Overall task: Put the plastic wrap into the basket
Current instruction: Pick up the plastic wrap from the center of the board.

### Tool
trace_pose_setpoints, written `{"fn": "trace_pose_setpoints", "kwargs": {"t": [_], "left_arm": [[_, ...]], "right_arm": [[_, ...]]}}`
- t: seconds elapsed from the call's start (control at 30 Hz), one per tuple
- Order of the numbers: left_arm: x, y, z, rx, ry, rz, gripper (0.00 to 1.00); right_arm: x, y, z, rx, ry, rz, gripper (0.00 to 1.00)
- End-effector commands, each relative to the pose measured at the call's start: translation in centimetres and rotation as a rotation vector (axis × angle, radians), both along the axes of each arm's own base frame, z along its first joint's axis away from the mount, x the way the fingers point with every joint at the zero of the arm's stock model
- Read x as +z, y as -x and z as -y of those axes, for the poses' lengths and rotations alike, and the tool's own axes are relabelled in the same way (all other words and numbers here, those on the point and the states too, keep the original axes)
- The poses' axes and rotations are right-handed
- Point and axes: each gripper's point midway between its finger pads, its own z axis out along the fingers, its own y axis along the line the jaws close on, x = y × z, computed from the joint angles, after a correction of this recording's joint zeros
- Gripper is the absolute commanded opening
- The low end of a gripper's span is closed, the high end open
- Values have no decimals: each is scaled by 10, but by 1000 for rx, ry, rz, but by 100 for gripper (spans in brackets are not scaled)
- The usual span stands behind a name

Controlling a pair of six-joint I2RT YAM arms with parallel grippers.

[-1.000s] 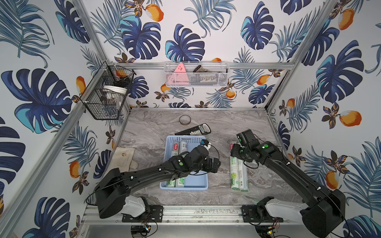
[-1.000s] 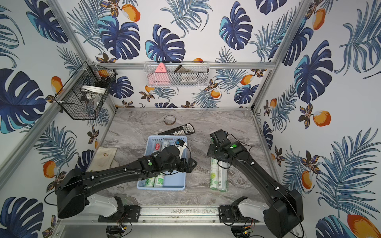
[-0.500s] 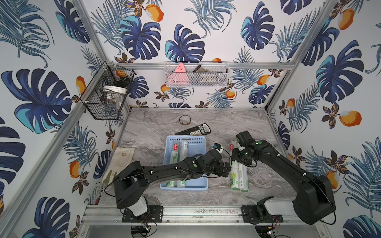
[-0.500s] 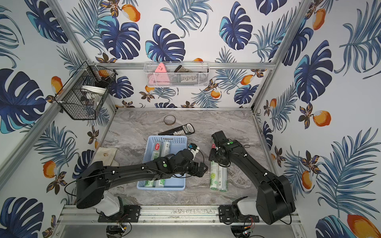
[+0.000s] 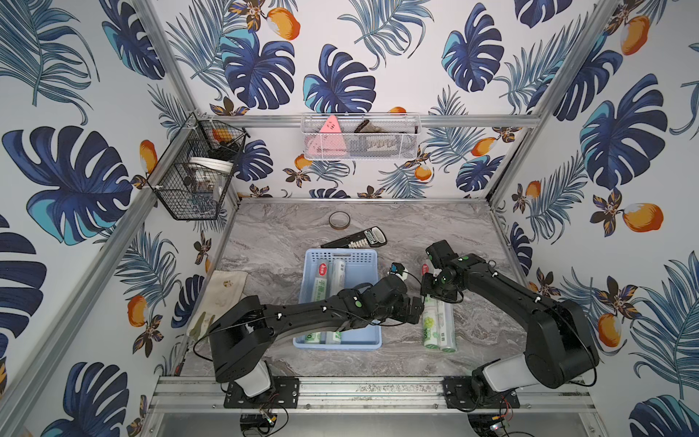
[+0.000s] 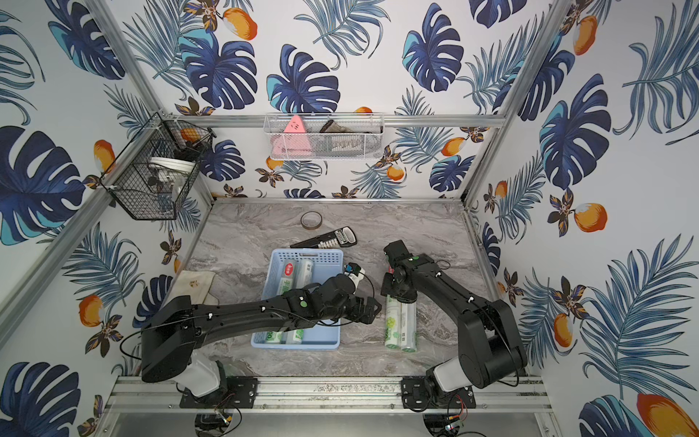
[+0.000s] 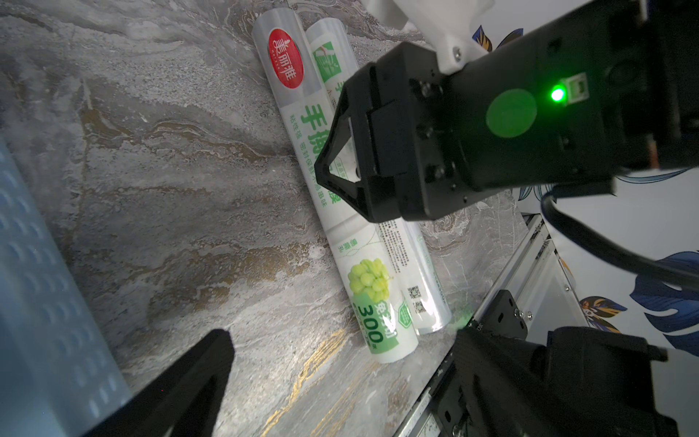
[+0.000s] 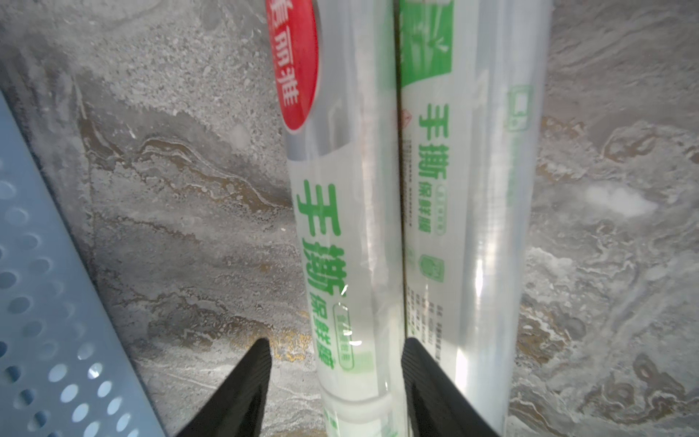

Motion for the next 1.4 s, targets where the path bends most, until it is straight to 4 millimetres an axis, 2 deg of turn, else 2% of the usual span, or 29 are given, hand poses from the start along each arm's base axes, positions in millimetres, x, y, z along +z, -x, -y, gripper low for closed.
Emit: {"fn": "trace_pose_setpoints", "kwargs": {"t": [0.0, 0.57, 0.87, 1.37], "left_arm": [[5, -3, 2, 8, 13, 15, 99], [6, -3, 1, 8, 13, 17, 99], [8, -3, 0, 12, 12, 22, 99], [16, -4, -6, 26, 15, 41, 99]], "right_arm": [[0, -6, 1, 6, 13, 15, 60], [-22, -8, -5, 83, 25, -35, 61], [-24, -13, -15, 132, -10, -37, 62], [-48, -13, -21, 144, -3, -96, 62]]}}
